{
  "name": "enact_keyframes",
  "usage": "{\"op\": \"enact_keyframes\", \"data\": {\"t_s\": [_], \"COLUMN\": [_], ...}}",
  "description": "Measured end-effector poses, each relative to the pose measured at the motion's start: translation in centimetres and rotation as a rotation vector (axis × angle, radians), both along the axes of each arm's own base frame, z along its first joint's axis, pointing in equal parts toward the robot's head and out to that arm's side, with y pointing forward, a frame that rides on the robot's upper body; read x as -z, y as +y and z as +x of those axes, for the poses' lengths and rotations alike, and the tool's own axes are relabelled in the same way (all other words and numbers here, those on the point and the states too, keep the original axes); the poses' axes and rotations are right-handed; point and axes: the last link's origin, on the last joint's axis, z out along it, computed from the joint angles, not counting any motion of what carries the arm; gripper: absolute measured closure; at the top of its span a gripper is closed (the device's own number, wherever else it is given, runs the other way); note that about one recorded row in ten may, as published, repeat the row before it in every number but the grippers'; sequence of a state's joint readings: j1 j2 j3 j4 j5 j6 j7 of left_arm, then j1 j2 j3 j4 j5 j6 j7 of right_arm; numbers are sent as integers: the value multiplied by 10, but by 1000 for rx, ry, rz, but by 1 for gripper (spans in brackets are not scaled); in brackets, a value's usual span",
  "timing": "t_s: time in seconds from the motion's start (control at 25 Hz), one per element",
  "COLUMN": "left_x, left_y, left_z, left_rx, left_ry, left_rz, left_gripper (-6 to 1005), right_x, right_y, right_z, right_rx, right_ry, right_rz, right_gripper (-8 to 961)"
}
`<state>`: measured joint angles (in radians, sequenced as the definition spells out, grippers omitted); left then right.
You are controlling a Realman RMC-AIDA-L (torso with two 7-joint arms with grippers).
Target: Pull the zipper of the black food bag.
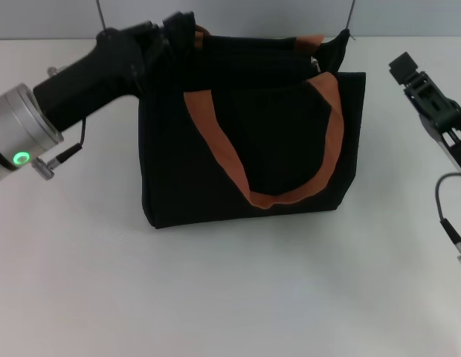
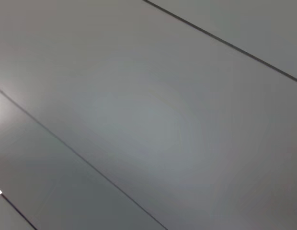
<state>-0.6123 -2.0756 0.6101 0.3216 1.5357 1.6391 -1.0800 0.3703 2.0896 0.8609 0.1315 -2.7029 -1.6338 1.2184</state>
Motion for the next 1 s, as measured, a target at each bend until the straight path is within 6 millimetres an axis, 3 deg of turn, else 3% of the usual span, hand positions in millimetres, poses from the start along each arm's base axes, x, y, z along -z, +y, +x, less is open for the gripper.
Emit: {"op": "enact_keyframes", "data": {"t_s": [0.28,0.44,0.48,0.6,0.64,0.72,0.76,1.0], "left_x": [1,-10,-25,-31,-41,-41,-55,-46], "left_y": [-11,-15,-19,-20,-24,-24,-38,-68], "left_z": [-5,-8,-11,-13,-15,-15,-21,-46], "left_rx": [56,73,77,76,76,76,109,114], "left_ry": [36,20,-21,-40,-79,-79,-101,37], "left_rz": [42,76,139,161,199,199,236,135], "left_gripper": [941,778,737,650,621,563,534,345], "right_x": [6,10,12,14,15,16,16,20], "right_y": [-12,-14,-16,-17,-18,-19,-19,-22], "right_z": [-4,-5,-6,-6,-7,-7,-7,-17], "right_rx": [-48,-63,-71,-78,-81,-83,-91,-196], "right_ry": [-40,-50,-58,-66,-69,-75,-97,-207], "right_rz": [14,-13,-21,-29,-33,-33,-13,44], "right_gripper": [581,584,585,585,585,585,585,586]}}
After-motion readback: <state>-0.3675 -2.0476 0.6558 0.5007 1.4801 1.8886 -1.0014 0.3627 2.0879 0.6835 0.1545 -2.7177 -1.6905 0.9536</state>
